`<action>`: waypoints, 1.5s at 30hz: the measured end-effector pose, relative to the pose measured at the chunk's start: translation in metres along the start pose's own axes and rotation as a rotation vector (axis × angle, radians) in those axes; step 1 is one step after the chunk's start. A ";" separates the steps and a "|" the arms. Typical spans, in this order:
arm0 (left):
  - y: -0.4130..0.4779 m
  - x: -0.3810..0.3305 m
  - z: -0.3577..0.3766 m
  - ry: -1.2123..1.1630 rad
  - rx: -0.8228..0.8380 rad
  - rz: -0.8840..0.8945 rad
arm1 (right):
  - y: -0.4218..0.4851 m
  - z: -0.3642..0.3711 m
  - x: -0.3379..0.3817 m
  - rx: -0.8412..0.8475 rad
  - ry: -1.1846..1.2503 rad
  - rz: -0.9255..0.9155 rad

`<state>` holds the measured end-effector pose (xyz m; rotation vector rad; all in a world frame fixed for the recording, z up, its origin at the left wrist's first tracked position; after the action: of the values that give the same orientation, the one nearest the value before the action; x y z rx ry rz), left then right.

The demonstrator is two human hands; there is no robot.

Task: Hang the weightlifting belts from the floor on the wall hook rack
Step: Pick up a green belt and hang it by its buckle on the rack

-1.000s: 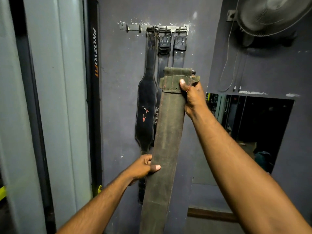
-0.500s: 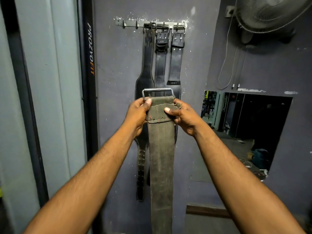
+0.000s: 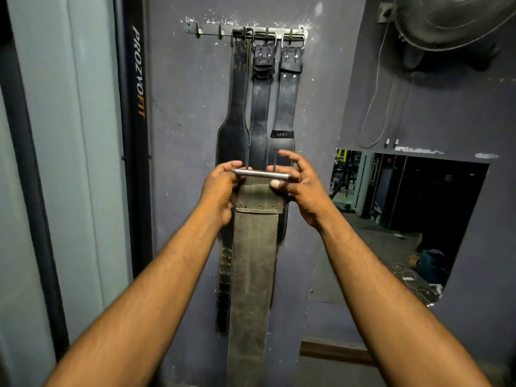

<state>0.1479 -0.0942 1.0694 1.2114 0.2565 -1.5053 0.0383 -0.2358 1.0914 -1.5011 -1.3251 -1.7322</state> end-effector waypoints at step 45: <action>0.507 -0.114 0.017 0.380 0.253 0.759 | 0.461 0.062 0.169 -0.420 -0.541 -0.664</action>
<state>0.5414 -0.2128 1.3878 1.5635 -0.1480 -0.6562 0.4091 -0.3320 1.4048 -2.0180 -1.9982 -2.1987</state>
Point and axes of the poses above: each hand's wrist, its own y-axis towards the middle knuckle, its own z-axis out of the palm, x = y × z, the point moved 6 cm from there along y, towards the middle knuckle, and after that the axes turned 12 degrees about z, right-handed, at the moved point
